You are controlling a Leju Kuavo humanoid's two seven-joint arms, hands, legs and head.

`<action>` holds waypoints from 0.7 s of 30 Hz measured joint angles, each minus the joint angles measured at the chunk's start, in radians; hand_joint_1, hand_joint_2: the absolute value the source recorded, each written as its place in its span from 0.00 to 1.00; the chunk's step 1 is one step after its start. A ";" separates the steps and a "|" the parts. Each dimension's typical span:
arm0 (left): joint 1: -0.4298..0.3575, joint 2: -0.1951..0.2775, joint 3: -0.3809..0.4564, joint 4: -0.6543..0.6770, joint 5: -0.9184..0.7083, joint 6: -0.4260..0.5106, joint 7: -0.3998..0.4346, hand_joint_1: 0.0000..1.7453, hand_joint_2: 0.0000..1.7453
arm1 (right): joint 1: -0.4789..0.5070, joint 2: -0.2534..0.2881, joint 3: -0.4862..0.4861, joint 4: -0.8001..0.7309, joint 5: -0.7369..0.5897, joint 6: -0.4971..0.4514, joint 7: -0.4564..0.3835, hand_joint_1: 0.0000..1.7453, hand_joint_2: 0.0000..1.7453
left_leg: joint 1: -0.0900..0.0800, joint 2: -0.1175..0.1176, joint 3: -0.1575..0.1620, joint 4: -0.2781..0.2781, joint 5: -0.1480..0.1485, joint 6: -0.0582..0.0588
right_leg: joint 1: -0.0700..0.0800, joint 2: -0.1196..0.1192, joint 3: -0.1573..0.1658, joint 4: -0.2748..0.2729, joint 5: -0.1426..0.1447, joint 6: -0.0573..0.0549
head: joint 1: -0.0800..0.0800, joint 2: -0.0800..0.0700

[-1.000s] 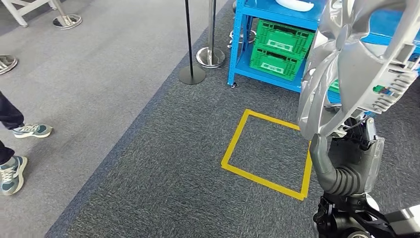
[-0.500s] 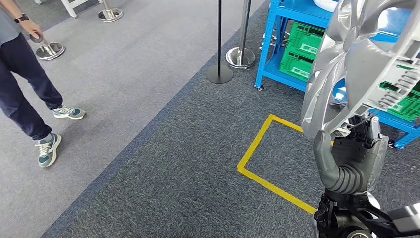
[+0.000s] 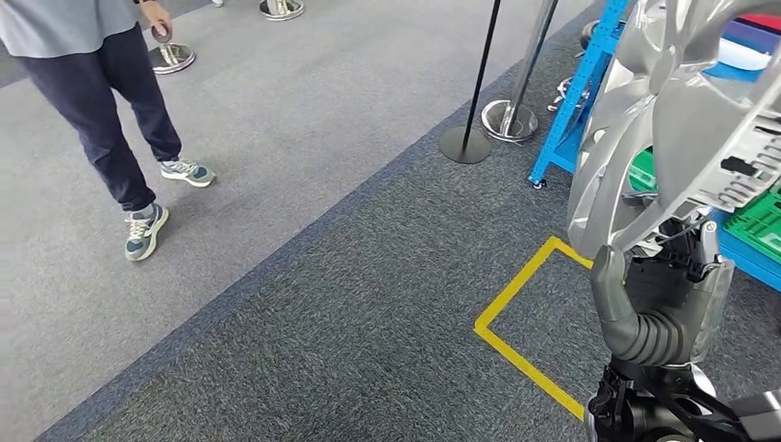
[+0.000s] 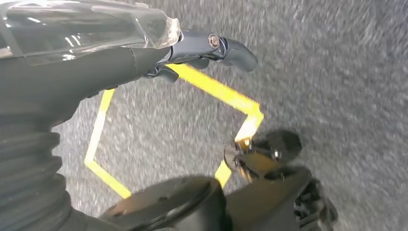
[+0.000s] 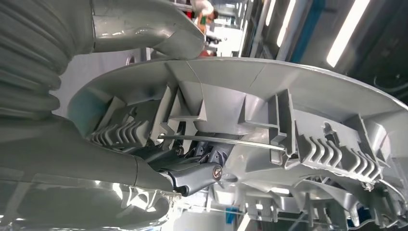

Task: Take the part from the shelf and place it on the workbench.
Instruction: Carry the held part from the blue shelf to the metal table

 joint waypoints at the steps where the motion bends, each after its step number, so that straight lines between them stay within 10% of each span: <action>1: 0.001 -0.001 0.000 0.000 0.000 0.000 0.000 0.00 1.00 | 0.003 0.000 -0.001 0.000 0.002 -0.001 0.000 1.00 1.00 | 0.000 -0.013 0.000 0.000 0.000 0.000 | 0.000 0.003 -0.027 0.049 -0.011 0.001 | 0.001 0.000; 3: 0.002 -0.001 0.000 0.000 -0.001 -0.001 0.000 0.00 1.00 | 0.008 0.000 -0.001 -0.001 0.006 -0.002 0.000 1.00 1.00 | 0.003 -0.042 0.001 0.003 -0.001 -0.001 | -0.002 0.006 -0.028 0.032 0.026 0.002 | 0.001 0.000; 6: 0.003 -0.001 0.000 0.000 -0.001 -0.001 0.000 0.00 1.00 | 0.011 0.000 -0.004 -0.003 0.010 -0.004 -0.001 1.00 1.00 | 0.008 -0.085 -0.006 0.022 -0.010 -0.015 | -0.013 0.055 0.053 -0.159 0.118 0.006 | 0.001 0.000; 10: 0.006 0.000 0.001 0.000 -0.001 -0.001 -0.003 0.00 1.00 | 0.014 0.002 -0.008 -0.008 0.012 -0.005 -0.002 1.00 1.00 | 0.012 -0.118 -0.023 0.032 -0.010 -0.035 | -0.009 0.059 0.072 -0.202 0.127 -0.014 | 0.001 0.000; 14: 0.006 -0.002 0.006 0.000 0.000 -0.001 -0.005 0.00 1.00 | 0.013 0.008 -0.014 -0.018 0.012 -0.007 -0.002 1.00 1.00 | 0.009 -0.016 -0.099 0.175 -0.086 -0.049 | -0.010 0.013 0.074 -0.204 0.128 -0.033 | -0.011 0.000; 17: 0.002 -0.004 0.009 0.000 0.001 -0.001 -0.008 0.00 1.00 | 0.015 0.009 -0.019 -0.021 0.012 -0.006 -0.002 1.00 1.00 | 0.011 0.007 -0.169 0.323 -0.133 -0.051 | -0.006 -0.029 0.074 -0.204 0.125 -0.037 | -0.014 0.000; 21: 0.005 -0.004 0.010 0.000 0.000 -0.001 -0.008 0.00 1.00 | 0.015 0.009 -0.022 -0.026 0.012 -0.005 -0.002 1.00 1.00 | 0.000 0.060 -0.044 0.095 -0.036 -0.036 | -0.002 -0.074 0.080 -0.204 0.120 -0.033 | -0.014 0.000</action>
